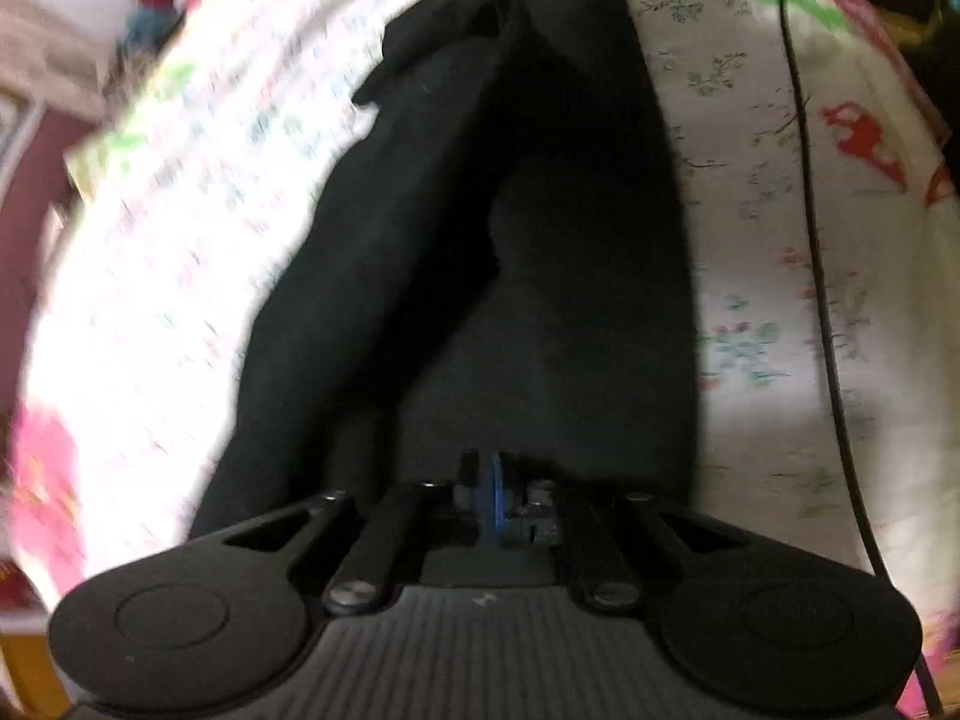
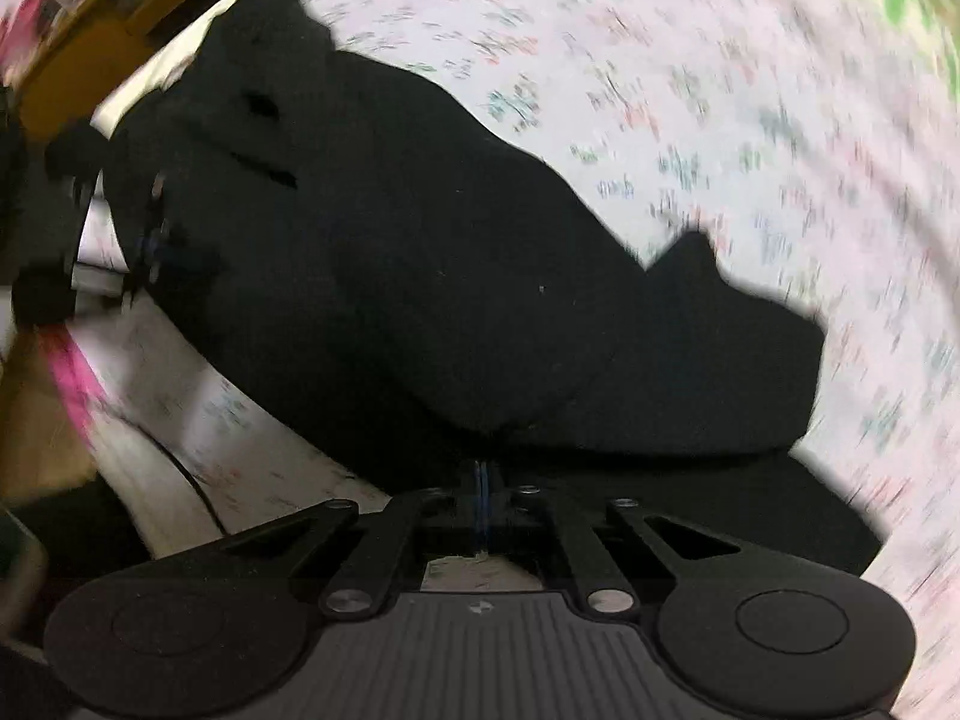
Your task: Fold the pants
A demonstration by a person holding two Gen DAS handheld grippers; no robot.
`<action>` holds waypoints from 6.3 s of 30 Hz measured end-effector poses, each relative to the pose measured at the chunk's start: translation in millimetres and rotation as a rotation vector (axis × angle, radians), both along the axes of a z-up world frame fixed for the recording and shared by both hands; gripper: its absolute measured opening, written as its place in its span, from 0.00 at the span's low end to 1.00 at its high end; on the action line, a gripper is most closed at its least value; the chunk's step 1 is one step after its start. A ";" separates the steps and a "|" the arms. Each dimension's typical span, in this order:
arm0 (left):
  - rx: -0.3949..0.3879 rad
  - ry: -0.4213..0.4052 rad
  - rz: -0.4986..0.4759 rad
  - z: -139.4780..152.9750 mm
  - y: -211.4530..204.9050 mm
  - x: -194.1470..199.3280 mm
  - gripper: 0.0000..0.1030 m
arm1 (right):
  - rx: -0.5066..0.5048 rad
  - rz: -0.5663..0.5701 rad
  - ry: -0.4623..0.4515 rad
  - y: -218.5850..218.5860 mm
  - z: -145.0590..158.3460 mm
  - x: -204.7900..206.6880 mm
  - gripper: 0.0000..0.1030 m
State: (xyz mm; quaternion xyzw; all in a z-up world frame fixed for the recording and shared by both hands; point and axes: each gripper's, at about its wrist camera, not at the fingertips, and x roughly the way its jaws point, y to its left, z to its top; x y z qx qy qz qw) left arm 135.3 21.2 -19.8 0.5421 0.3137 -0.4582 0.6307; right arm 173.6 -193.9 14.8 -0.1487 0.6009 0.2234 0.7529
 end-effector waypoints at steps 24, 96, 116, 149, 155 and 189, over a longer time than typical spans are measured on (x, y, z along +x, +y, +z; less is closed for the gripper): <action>0.124 -0.005 -0.087 -40.1 -5.3 139.1 0.75 | -0.202 0.537 0.019 35.4 -42.0 25.7 0.00; -0.226 0.218 0.451 32.3 7.9 41.8 0.24 | -0.024 -0.998 -0.282 -125.8 53.4 -70.4 0.11; -0.392 0.011 0.807 27.1 222.3 99.0 0.31 | 0.384 0.073 -0.129 314.7 -8.2 245.1 0.37; -0.363 0.041 0.753 26.8 288.4 182.0 0.41 | 0.328 0.291 -0.034 379.0 -3.6 263.6 0.00; -0.325 0.020 0.710 65.8 296.8 136.9 0.41 | 0.353 0.435 -0.027 395.3 21.7 202.4 0.00; -0.017 0.052 0.548 8.9 274.9 63.7 0.30 | 0.505 0.465 0.201 429.9 -28.2 88.6 0.00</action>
